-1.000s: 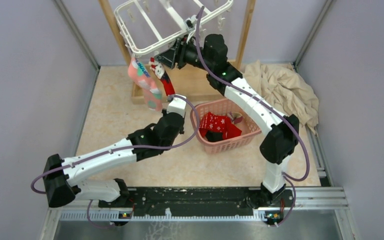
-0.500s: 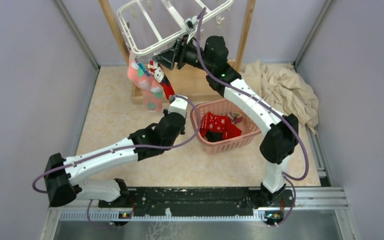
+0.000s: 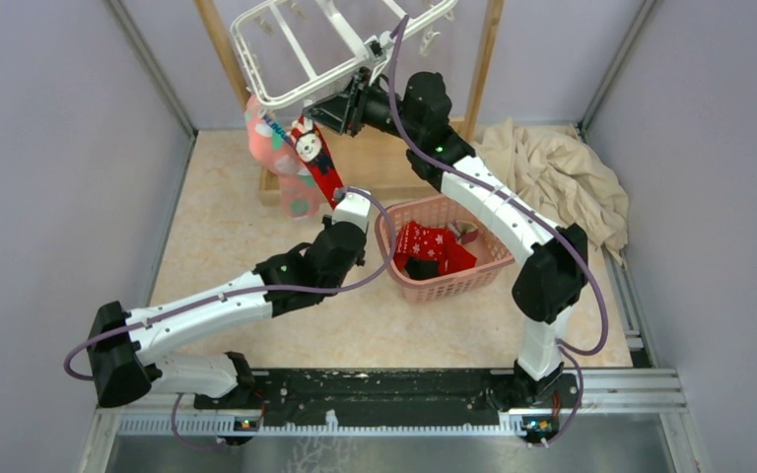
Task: Remove the socks clipped to the hanger
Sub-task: Remove the sock from the hanger, then place the sock in the bin.
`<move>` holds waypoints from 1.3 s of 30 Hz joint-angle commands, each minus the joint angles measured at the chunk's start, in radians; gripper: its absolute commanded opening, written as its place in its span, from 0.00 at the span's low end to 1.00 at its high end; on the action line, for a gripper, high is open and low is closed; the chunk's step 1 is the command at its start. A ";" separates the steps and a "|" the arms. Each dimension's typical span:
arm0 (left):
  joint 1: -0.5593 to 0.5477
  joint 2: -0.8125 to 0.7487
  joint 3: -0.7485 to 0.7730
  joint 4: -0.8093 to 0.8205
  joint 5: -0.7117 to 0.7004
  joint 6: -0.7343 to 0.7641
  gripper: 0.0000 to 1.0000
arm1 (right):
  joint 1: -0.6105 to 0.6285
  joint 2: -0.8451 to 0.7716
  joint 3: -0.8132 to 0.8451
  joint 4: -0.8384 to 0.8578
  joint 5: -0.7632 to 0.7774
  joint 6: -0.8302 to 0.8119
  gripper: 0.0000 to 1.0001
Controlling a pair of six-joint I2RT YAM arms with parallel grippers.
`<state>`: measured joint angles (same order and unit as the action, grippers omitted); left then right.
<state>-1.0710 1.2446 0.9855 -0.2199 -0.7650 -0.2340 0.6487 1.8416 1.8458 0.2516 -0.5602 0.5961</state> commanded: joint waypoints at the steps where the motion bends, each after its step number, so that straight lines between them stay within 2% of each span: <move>1: 0.000 0.003 0.018 -0.012 0.013 -0.011 0.00 | -0.004 -0.029 0.010 0.100 0.008 0.006 0.17; 3: -0.001 0.002 0.017 -0.011 0.012 -0.011 0.00 | -0.005 -0.030 0.006 0.101 0.009 0.007 0.04; 4: 0.000 0.002 0.016 -0.012 0.012 -0.011 0.00 | -0.005 -0.030 0.003 0.102 0.009 0.008 0.01; 10: -0.001 -0.004 0.020 -0.014 0.018 -0.011 0.00 | -0.005 -0.034 -0.011 0.091 0.016 0.000 0.00; 16: -0.023 -0.029 0.041 -0.057 0.023 -0.031 0.00 | -0.005 -0.040 -0.013 -0.035 0.080 -0.061 0.02; 20: -0.040 -0.054 0.042 -0.064 0.034 -0.040 0.00 | -0.006 -0.063 -0.048 -0.053 0.096 -0.073 0.35; 26: -0.052 -0.092 0.077 -0.033 0.093 -0.015 0.00 | -0.006 -0.142 -0.171 -0.055 0.129 -0.094 0.61; 29: -0.052 -0.101 0.116 -0.026 0.118 0.005 0.00 | -0.009 -0.205 -0.238 -0.067 0.147 -0.105 0.85; 31: -0.052 -0.101 0.149 -0.022 0.139 0.019 0.00 | -0.011 -0.252 -0.288 -0.073 0.162 -0.108 0.96; 39: -0.053 -0.063 0.263 0.020 0.222 0.060 0.00 | -0.050 -0.469 -0.447 -0.154 0.253 -0.118 0.99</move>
<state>-1.1175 1.1660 1.1881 -0.2535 -0.6033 -0.2096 0.6342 1.5036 1.4147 0.1120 -0.3805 0.5030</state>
